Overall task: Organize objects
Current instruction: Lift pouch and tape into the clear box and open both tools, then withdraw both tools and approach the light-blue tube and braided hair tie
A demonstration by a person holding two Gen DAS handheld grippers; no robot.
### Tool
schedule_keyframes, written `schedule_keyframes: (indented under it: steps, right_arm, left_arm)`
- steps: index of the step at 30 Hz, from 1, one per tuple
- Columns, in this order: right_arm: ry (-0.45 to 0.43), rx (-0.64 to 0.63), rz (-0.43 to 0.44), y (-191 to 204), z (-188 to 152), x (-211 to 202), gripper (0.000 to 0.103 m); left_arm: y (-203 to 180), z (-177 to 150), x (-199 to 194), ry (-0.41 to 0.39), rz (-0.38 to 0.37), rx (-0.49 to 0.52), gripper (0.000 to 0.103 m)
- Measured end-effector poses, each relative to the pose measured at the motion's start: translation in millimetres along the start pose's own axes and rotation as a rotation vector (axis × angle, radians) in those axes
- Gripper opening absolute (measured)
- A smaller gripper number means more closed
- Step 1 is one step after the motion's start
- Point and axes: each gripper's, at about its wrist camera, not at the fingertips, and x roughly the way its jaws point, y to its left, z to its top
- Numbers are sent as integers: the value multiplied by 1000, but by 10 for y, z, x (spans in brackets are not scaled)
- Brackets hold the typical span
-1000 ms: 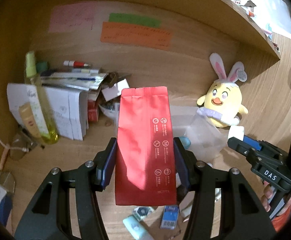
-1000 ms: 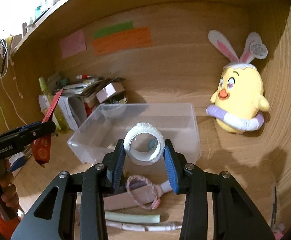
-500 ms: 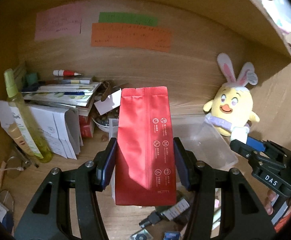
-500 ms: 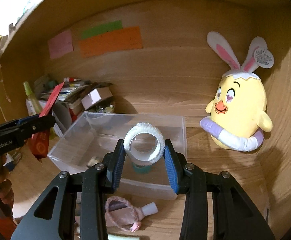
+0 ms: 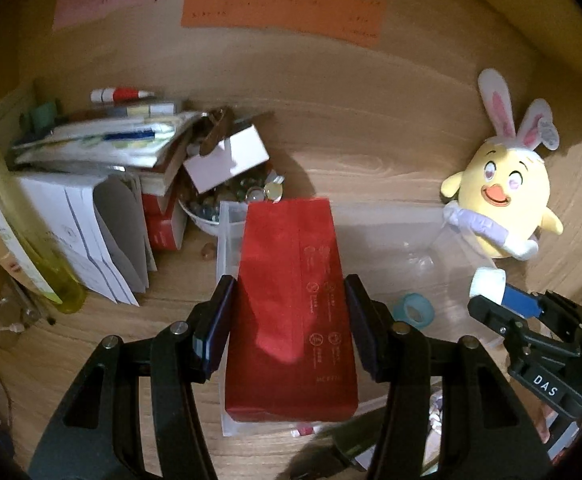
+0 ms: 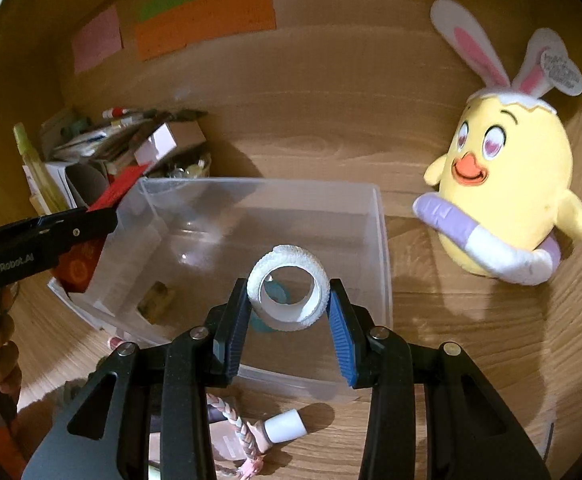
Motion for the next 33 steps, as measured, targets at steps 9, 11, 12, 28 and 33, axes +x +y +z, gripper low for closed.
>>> schedule_keyframes:
  steps: [9,11,12,28,33]
  right_arm:
    - [35,-10,-12,32,-34,100,35]
    - [39,-4,-5,28,-35,112,35]
    - [42,-2,0,27,-35,115,35]
    - [-31,-11,-1,127,-26,-272,67]
    - [-45,-5,13,149,-127,-457,75]
  left_arm:
    - [-75,-47,144,41,1,30,54]
    - [-121,-55,150,48,-15,46,54]
    - [-142,-57,145,48,-18,55,54]
    - [-187,-75,-409,-53,15,72,83]
    - [-146,-176,-607,-76,29,67,93]
